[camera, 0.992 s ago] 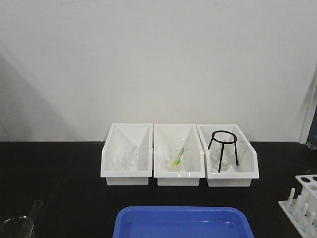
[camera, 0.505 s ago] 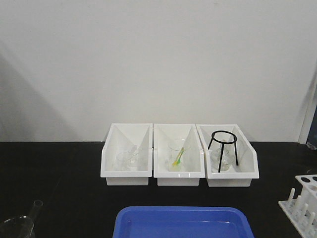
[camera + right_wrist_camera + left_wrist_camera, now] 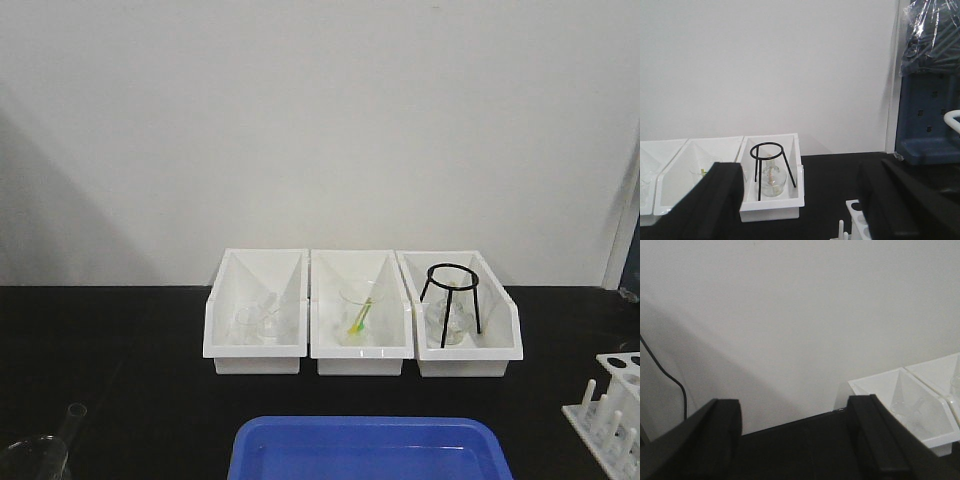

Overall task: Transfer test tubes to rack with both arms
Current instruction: 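Reach the left gripper down to the clear test tube in the beaker, then close the left gripper around the test tube's upper end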

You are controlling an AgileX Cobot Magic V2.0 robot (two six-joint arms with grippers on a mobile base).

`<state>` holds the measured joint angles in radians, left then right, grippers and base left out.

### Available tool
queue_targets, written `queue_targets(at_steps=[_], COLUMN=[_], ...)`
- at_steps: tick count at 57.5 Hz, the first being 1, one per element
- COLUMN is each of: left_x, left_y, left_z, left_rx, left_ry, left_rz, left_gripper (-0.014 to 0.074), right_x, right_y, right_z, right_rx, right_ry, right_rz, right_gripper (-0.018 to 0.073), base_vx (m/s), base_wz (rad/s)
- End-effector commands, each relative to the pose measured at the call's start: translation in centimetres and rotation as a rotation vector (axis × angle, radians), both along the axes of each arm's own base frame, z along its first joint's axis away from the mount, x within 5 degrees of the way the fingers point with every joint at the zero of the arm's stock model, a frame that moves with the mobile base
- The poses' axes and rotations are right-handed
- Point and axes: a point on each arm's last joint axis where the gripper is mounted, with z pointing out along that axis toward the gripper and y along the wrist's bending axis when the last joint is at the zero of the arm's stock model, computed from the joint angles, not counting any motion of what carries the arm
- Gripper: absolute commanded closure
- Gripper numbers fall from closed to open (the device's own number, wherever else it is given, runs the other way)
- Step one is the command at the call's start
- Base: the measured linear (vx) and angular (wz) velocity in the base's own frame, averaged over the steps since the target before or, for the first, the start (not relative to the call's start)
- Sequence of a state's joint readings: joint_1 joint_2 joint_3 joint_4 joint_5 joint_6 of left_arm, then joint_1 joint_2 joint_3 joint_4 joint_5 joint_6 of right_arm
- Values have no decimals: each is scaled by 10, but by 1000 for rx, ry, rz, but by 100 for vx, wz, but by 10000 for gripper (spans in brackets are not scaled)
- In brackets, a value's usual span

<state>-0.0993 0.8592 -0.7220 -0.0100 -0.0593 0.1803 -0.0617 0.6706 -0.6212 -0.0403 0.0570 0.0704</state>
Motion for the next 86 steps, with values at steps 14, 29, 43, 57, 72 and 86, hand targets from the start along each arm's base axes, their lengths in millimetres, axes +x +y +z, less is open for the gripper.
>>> queue_targets(at_steps=[14,29,43,57,72,86], left_x=[12,37,52,73,87,96], left_y=[-2,-24,-32,-37,-40,-40], left_z=[-20,-82,-100,-116,-136,-146], left_rx=[245,331,313,233,219,190], left_ry=[201,354,350,320,350,334], left_rz=[-26,-138,-159,-146,-147,-127], left_gripper=[25,25,25,25,25,25], right_x=[-1,11,29,38,39,39], right_y=[0,0,-1,-2,-2,-2], right_z=[20,13,1,-3,-3,-3], right_rx=[-19,-16,-12,-12,-15,-18], right_ry=[-122,-74,-8,7,-2,-1], right_rz=[3,3,4,6,6,6], right_gripper=[-3,-3,-3,-3,-3,-3], base_vx=[0,0,0,0,0,0], base_wz=[0,0,0,0,0,0])
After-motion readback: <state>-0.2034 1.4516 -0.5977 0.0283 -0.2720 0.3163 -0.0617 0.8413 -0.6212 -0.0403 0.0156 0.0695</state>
